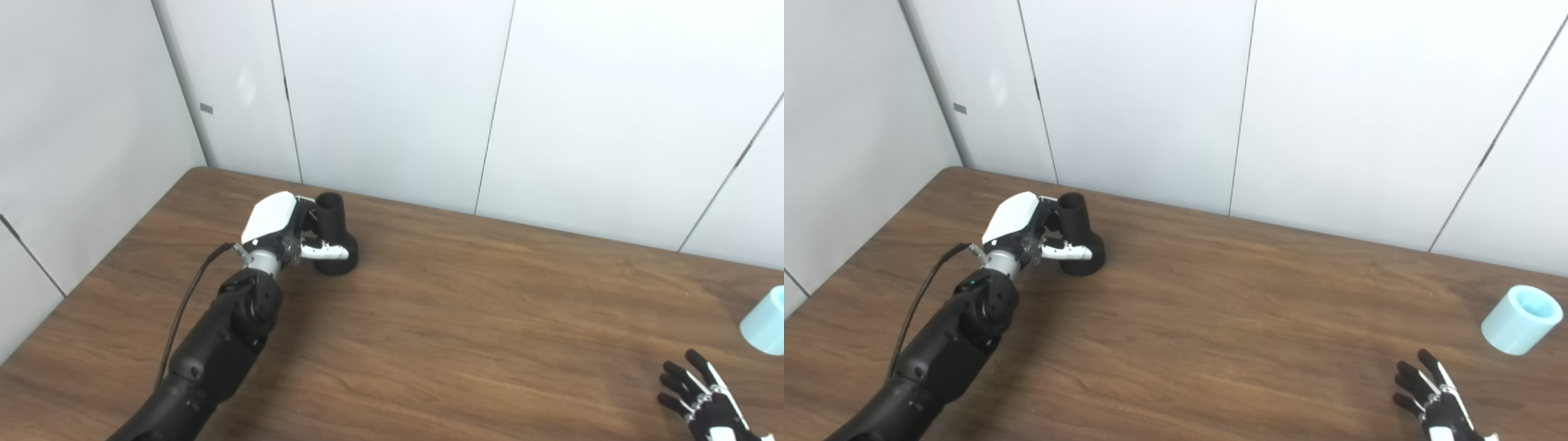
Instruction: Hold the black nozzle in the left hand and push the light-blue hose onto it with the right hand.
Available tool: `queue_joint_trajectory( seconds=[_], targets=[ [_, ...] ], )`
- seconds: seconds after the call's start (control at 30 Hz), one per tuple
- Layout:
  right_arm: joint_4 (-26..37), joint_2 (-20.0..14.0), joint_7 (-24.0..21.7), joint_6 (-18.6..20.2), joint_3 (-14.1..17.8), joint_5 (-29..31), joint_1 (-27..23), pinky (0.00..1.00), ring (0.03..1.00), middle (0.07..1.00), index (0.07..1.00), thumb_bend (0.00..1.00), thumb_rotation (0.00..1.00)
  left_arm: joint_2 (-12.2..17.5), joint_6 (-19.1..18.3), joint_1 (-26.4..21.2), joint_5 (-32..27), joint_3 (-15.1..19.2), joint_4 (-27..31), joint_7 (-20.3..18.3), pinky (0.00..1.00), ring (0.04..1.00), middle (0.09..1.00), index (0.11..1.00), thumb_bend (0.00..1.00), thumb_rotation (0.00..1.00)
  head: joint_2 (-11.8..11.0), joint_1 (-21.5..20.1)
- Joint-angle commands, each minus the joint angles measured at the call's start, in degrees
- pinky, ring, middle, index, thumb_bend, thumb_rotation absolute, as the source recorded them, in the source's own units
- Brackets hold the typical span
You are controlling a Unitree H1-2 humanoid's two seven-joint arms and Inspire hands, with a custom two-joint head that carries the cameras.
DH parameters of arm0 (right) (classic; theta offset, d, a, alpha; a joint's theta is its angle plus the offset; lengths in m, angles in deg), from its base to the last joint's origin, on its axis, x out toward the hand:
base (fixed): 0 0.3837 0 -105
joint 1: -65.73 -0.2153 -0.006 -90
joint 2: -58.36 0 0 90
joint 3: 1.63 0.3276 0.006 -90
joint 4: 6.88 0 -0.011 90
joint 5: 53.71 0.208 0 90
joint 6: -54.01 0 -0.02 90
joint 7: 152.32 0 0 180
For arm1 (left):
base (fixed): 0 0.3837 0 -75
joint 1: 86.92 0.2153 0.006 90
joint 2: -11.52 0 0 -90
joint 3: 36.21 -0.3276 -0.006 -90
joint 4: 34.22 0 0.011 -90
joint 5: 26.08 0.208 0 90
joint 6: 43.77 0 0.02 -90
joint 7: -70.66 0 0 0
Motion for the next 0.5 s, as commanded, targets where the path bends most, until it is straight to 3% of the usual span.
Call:
queue_joint_trajectory(
  seconds=[0.0,0.33,0.47],
  targets=[
    [-2.0,1.3,1.2,-1.6,-0.5,-0.3,2.4,0.77,0.843,0.853,0.913,0.50,0.96,-0.2,0.7,0.2,0.3,0.1,1.4,0.3,0.62,0.626,0.542,0.463,0.52,0.00,0.1,-0.2],
    [-1.4,1.6,1.1,-0.2,-0.4,0.9,2.3,0.79,0.846,0.852,0.913,0.48,0.94,-4.8,-1.3,5.9,4.0,-1.7,6.9,1.5,0.61,0.631,0.545,0.461,0.52,0.00,0.5,-2.4],
    [0.0,1.8,1.9,-0.4,-0.7,-1.0,2.1,0.73,0.815,0.831,0.887,0.47,0.88,-6.8,-1.1,6.6,4.3,-2.5,7.0,2.1,0.56,0.587,0.515,0.480,0.52,0.00,1.0,-4.2]
  ],
)
